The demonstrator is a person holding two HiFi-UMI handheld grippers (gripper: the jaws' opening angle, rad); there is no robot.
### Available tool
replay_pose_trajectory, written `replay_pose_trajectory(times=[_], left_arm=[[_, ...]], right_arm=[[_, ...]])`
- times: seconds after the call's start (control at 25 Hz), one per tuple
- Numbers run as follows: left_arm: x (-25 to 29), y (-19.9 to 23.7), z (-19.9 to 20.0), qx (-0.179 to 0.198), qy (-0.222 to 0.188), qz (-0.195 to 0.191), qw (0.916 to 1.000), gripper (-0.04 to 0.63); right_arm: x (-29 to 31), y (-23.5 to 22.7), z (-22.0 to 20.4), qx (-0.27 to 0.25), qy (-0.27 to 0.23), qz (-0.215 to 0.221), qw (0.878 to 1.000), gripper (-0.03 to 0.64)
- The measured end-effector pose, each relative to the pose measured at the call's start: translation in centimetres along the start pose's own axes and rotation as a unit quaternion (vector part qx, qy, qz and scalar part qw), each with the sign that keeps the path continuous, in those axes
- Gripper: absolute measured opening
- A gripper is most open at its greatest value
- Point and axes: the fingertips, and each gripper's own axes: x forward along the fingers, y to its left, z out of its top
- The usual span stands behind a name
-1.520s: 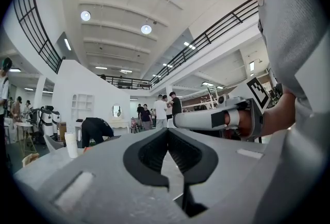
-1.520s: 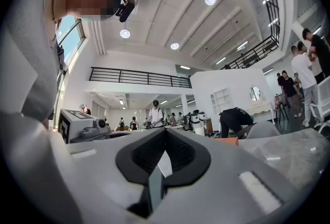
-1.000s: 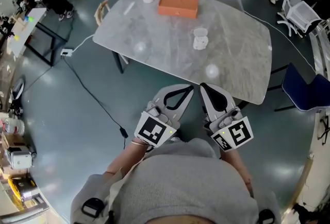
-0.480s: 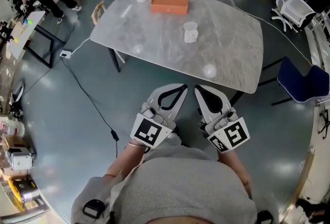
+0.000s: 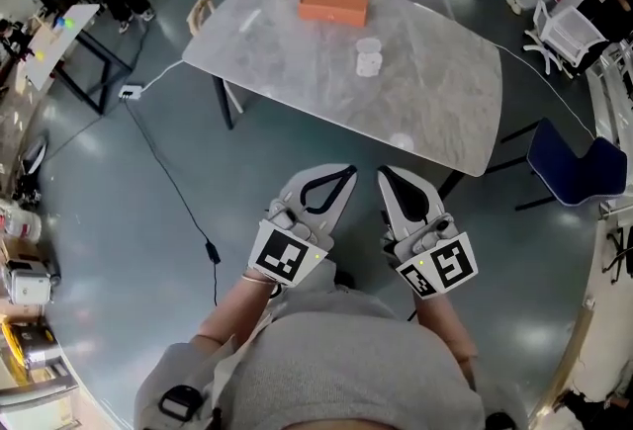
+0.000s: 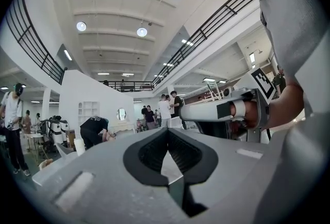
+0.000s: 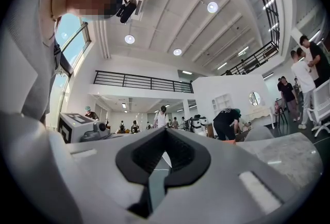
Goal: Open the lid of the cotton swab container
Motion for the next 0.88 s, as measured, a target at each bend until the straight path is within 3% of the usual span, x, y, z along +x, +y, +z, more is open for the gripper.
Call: replay_pose_trajectory(times=[0.4, 0.88], left_arm=[[-1.1, 0.3, 0.2, -0.001, -0.009, -0.040, 0.9992, 0.000], [-2.5, 0.2, 0.3, -0.005, -0.015, -0.038, 0.9992, -0.001]], right_arm=[[0.4, 1.3, 0.5, -0.018, -0.016, -0.046, 0.999, 0.003], [0.4, 3.0, -0.3, -0.050, -0.007, -0.057, 0.997, 0.002]])
